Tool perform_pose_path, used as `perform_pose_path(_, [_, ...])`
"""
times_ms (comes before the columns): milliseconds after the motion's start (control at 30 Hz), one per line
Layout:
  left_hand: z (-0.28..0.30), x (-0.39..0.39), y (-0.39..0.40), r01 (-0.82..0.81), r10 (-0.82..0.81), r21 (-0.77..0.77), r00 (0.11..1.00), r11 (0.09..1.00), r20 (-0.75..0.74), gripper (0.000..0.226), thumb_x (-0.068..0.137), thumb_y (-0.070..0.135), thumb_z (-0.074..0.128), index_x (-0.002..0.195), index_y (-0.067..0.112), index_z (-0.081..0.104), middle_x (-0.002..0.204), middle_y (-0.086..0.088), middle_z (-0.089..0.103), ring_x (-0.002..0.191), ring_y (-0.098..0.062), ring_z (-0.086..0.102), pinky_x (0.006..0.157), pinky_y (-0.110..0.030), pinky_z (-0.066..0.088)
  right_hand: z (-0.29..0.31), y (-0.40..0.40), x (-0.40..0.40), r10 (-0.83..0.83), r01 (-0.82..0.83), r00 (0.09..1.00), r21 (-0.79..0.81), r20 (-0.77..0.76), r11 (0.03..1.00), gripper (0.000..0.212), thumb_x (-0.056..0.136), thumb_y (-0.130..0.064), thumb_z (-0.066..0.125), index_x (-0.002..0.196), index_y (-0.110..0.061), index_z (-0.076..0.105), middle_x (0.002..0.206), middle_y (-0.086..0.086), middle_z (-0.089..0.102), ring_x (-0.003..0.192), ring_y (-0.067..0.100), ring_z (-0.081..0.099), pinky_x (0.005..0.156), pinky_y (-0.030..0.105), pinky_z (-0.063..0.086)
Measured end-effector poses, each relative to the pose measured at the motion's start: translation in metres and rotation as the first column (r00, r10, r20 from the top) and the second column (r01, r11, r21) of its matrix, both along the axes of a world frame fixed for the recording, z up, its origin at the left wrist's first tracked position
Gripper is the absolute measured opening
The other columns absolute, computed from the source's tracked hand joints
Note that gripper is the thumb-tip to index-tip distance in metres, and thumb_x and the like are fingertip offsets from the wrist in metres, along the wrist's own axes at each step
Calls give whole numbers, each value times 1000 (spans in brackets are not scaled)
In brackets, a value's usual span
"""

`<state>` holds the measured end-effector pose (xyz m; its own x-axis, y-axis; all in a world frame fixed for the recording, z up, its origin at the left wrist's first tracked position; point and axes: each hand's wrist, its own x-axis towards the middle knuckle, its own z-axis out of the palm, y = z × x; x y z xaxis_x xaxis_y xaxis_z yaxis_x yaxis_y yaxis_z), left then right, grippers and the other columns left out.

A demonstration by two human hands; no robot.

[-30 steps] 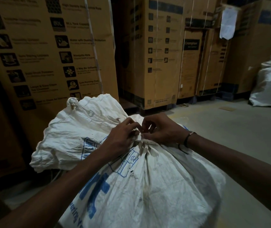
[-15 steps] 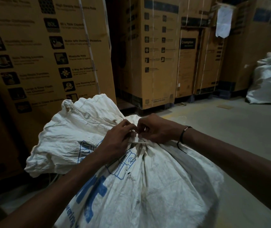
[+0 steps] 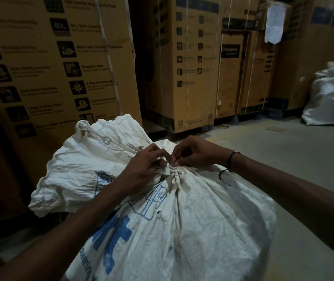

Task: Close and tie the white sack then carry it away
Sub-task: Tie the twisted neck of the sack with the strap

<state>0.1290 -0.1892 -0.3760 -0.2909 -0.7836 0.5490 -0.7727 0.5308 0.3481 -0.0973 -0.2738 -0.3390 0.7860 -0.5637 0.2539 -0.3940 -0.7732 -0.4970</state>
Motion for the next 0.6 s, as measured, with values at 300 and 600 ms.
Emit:
perform_pose_path(300, [-2, 0, -2, -32, 32, -1, 999, 999, -16, 23, 98, 8, 66, 105, 29, 74, 104, 8, 59, 92, 4, 57, 80, -32, 49, 4, 11, 6, -19, 17, 1000, -120, -15, 993, 14, 92, -19, 80, 104, -12, 85, 100, 0, 83, 78, -6, 71, 71, 7, 53])
perform_pose_path(600, [-3, 0, -1, -40, 39, -28, 998, 999, -41, 22, 97, 11, 65, 104, 30, 74, 105, 9, 61, 93, 9, 55, 79, -33, 47, -4, 8, 13, -91, 91, 996, -45, 3, 995, 12, 88, -18, 84, 98, -13, 85, 101, 6, 81, 74, -4, 67, 66, 10, 50])
